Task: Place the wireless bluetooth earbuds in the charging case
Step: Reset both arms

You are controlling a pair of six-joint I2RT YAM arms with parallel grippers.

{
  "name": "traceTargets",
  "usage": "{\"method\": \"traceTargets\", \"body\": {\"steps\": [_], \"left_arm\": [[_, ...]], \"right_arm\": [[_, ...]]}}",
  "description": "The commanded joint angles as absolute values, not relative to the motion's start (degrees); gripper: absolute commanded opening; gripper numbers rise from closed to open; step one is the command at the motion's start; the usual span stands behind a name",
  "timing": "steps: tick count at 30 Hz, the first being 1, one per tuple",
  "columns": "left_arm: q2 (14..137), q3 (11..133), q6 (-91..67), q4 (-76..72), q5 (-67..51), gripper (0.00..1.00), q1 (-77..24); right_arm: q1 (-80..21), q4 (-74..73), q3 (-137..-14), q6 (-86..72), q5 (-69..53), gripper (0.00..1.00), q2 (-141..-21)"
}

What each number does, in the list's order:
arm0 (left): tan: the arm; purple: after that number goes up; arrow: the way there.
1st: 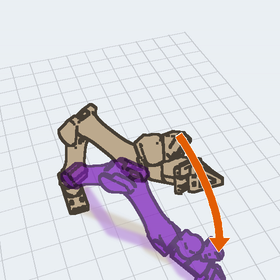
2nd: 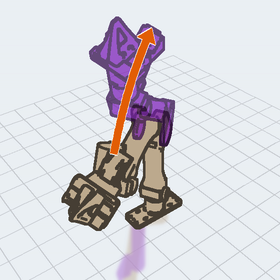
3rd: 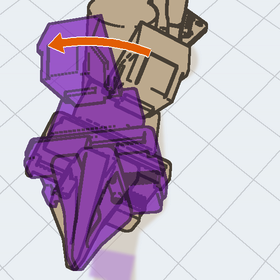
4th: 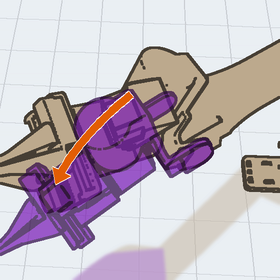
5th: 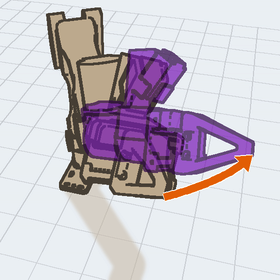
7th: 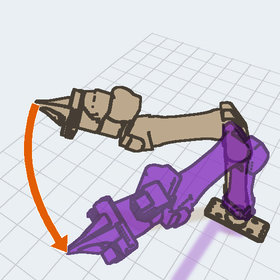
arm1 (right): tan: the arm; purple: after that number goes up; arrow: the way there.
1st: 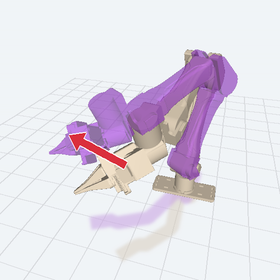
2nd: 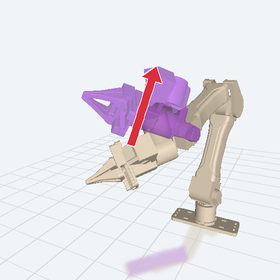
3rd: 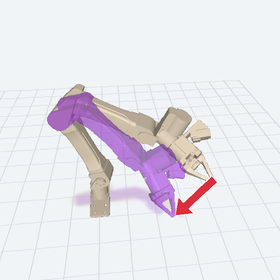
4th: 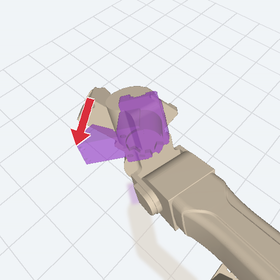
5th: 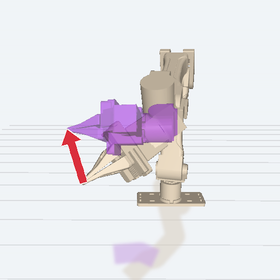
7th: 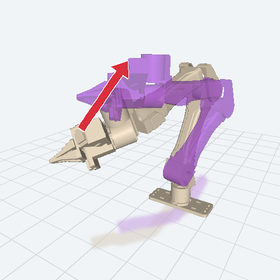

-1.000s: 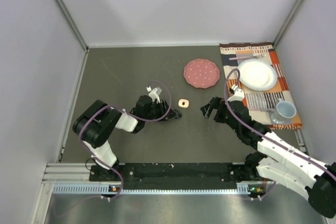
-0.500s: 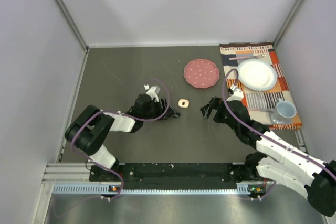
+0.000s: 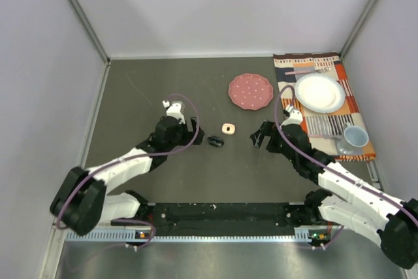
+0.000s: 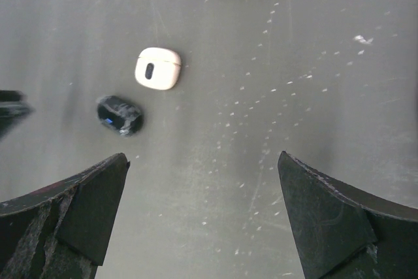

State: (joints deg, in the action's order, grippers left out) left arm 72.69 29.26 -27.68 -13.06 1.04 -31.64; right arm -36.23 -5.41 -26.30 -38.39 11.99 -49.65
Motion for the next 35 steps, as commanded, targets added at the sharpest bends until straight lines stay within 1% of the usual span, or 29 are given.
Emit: {"method": "traceTargets", "body": {"steps": [1, 2, 3, 6, 11, 14, 15, 16, 18, 19, 21, 27, 29, 33, 35], "left_arm": [[62.3, 29.9, -22.6, -5.3, 13.0, 0.99, -31.6], [58.8, 30.1, -22.4, -4.3, 14.1, 0.99, -31.6], [57.1, 30.3, -22.0, -2.1, 16.2, 0.99, -31.6], [50.4, 30.9, -20.2, -0.3, 18.7, 0.99, -31.6], [40.2, 30.1, -18.9, -1.0, 20.0, 0.99, -31.6], [35.9, 30.3, -16.9, -0.9, 19.5, 0.99, -31.6], [35.1, 30.1, -17.8, -1.0, 20.7, 0.99, -31.6], [33.9, 30.1, -18.5, -0.9, 23.3, 0.99, -31.6], [33.4, 30.4, -18.2, -0.3, 23.6, 0.99, -31.6], [33.5, 30.8, -18.1, -0.3, 23.7, 0.99, -31.6], [33.7, 31.2, -17.8, 2.7, 24.4, 0.99, -31.6], [34.9, 30.8, -18.0, 3.1, 28.7, 0.99, -31.6], [35.3, 30.4, -17.9, 3.1, 29.4, 0.99, -31.6], [36.6, 30.0, -18.1, 2.8, 29.8, 0.99, -31.6], [37.2, 29.9, -17.7, 2.3, 29.4, 0.99, -31.6]], "right_arm": [[-34.5, -6.5, -28.3, -34.7, 15.8, 0.99, -50.1], [-34.4, -7.7, -28.6, -34.0, 18.9, 0.99, -50.2], [-34.2, -10.2, -28.8, -33.4, 24.9, 0.99, -50.5], [-32.6, -12.5, -30.2, -31.5, 30.4, 0.99, -51.5], [-29.5, -12.6, -32.1, -29.4, 30.5, 0.99, -53.7], [-20.2, -10.4, -31.0, -31.4, 17.5, 0.99, -54.6], [-15.5, -9.1, -30.2, -32.2, 5.3, 0.99, -54.8], [-8.5, -6.5, -28.6, -33.4, 0.6, 0.99, -54.8], [-3.8, -5.6, -27.6, -35.1, -4.9, 0.99, -54.6], [-2.9, -5.5, -27.6, -34.7, -4.4, 0.99, -54.1], [-2.9, -4.9, -27.4, -33.0, -3.0, 0.99, -53.0], [-3.0, -2.6, -26.6, -28.0, -0.2, 0.99, -50.5], [-5.2, -0.8, -25.3, -23.7, -0.2, 0.99, -49.1], [-12.7, 2.8, -23.6, -16.7, 11.6, 0.99, -45.4], [-14.0, 5.4, -21.9, -15.6, 15.6, 0.99, -43.9]]}}
